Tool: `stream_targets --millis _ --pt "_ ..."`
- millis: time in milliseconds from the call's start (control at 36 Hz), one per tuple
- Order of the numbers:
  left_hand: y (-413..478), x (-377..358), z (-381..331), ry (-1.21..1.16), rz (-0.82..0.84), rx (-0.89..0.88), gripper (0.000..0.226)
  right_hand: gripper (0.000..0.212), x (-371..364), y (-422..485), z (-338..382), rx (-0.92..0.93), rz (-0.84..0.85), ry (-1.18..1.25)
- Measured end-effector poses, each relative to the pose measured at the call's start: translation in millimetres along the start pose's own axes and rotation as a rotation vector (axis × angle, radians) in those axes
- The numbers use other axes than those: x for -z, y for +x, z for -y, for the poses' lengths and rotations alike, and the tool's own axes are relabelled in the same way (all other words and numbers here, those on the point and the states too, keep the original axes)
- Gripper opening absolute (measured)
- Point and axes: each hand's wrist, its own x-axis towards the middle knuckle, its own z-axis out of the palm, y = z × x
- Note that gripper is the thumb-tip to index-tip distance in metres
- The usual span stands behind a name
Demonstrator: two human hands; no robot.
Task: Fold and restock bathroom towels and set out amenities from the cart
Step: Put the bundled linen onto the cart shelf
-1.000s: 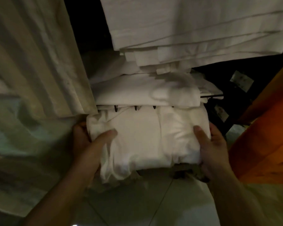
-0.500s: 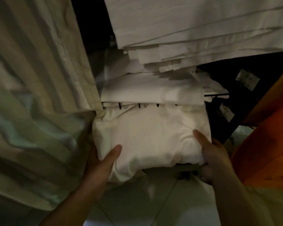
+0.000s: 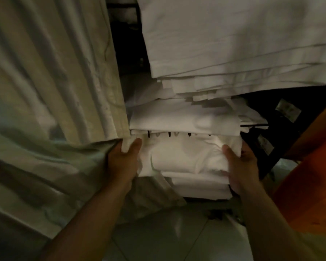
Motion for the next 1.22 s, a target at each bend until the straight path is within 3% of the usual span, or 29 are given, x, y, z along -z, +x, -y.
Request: stream_targets --millis 111,222,306,472,639,694,806,889,944,1000,1056,1111,1167,1222 --pt "11.0 -5.3 -1.7 0.004 -0.05 0.077 0.054 0.045 -6.7 -6.5 8.8 -0.079 -0.107 -0.008" --pt "-10.0 6.4 5.5 0.072 -0.045 0.006 0.066 0.051 2.7 -24.4 3.5 -0.227 -0.038 0.055" --pt "-21.2 15.3 9.3 0.13 -0.002 -0.095 0.074 0.049 3.0 -29.0 -0.2 -0.164 -0.065 -0.004" --pt "-15.3 9.0 -10.8 0.079 -0.015 -0.19 0.062 0.041 -11.5 -8.4 20.0 0.165 -0.075 -0.067" --pt "-6.2 -6.4 -0.7 0.285 0.082 -0.141 0.071 0.044 -23.6 23.1 -20.0 0.013 -0.138 -0.15" --pt "-5.3 -3.2 -5.8 0.341 0.126 -0.12 0.072 0.041 -21.1 31.5 -30.1 0.046 -0.159 -0.21" --pt "-2.4 22.5 -5.6 0.501 0.248 -0.155 0.079 0.068 -11.4 40.4 -41.9 0.074 -0.186 -0.285" --pt "-1.8 43.2 1.3 0.486 0.222 -0.178 0.085 0.067 -13.9 0.8 -22.7 0.053 -0.233 -0.334" --pt "1.5 54.3 9.9 0.423 0.128 -0.156 0.081 0.067 -16.7 -25.5 -20.2 0.19 -0.322 -0.479" --pt "3.4 63.5 20.8 0.334 0.055 -0.108 0.054 0.055 -27.2 -57.4 -28.0 0.459 -0.38 -0.621" --pt "4.1 68.8 31.1 0.291 0.028 -0.074 0.027 0.033 -45.3 -85.8 -44.1 0.626 -0.219 -0.683" --pt "2.9 69.5 37.3 0.306 0.018 -0.081 0.016 0.017 -67.0 -100.7 -62.5 0.577 0.104 -0.685" --pt "-1.1 66.8 40.2 0.321 0.031 -0.117 0.013 0.023 -84.5 -106.1 -82.1 0.471 0.364 -0.714" --pt "-5.6 63.0 44.8 0.38 0.097 -0.179 0.016 0.038 -97.9 -105.4 -96.1 0.511 0.449 -0.721"
